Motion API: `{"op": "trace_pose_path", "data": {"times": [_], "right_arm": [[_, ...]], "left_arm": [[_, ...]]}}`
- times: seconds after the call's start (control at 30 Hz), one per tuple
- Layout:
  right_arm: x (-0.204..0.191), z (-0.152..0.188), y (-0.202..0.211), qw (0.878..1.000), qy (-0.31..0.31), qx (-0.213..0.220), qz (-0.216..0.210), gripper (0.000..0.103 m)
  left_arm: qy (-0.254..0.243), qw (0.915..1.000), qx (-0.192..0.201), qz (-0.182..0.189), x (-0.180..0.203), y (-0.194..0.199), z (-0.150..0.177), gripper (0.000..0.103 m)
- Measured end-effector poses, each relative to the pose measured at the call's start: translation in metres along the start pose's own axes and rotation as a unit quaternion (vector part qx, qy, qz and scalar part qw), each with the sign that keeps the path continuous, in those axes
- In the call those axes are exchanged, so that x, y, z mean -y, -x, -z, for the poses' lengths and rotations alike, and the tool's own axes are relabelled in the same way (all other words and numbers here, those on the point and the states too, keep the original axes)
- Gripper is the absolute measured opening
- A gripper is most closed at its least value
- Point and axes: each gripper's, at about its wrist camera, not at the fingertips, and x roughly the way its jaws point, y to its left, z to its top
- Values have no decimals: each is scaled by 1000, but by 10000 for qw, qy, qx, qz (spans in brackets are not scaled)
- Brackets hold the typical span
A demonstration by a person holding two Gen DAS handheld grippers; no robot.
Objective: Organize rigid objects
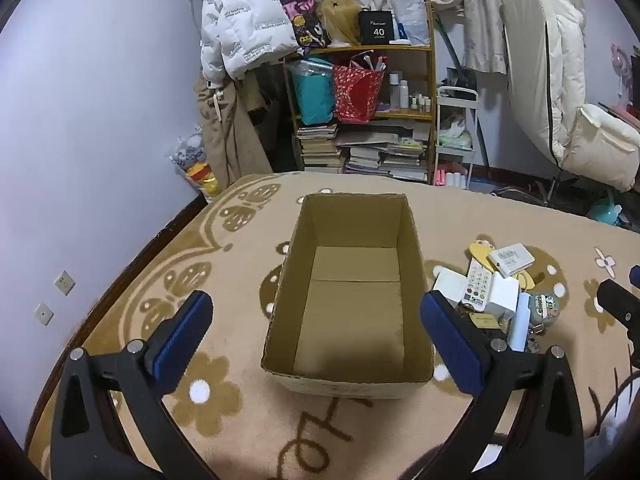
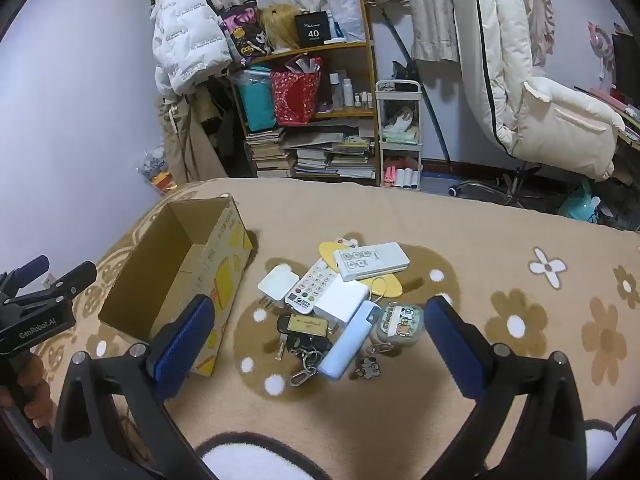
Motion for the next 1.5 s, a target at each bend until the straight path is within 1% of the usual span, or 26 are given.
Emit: {"op": "trace_pose_path", "data": {"times": [0.1, 0.13, 0.2, 0.3, 0.33, 0.37, 0.53, 0.6, 0.9, 1.5], "right_arm": [[0, 0, -1, 10000, 39, -19, 36, 103], [0, 1, -1, 10000, 37, -4, 33, 103], [0, 1, -2, 10000, 31, -12, 33, 103], [0, 1, -3, 10000, 39, -11, 75, 103], [0, 1, -3, 9999, 44, -12, 108, 103], [-1, 0, -2, 9999, 35, -4, 113, 103], [3, 2, -4, 10000, 3, -26, 79, 103], [2, 1, -3, 10000, 6, -17, 92, 103], [-5, 3, -6, 9998, 64, -65, 155, 103], [-6, 5, -7, 9998, 113, -75, 140, 103]], "left_arm": [[-11, 10000, 9, -43, 3, 3, 1, 103], [221, 9994, -82, 260, -5, 0, 0, 103], [227, 9993, -69, 282, -8, 1, 0, 103], [245, 9993, -107, 268, -17, -2, 0, 103], [150, 9998, 25, 161, -15, 0, 0, 103], [113, 9999, -1, 131, -11, 1, -2, 103], [157, 9997, -1, 167, -19, 2, -4, 103], [98, 9999, 3, 117, -4, 2, 0, 103], [101, 9999, -19, 131, -6, 2, -2, 103], [80, 9999, -37, 73, -4, -2, 1, 103]]}}
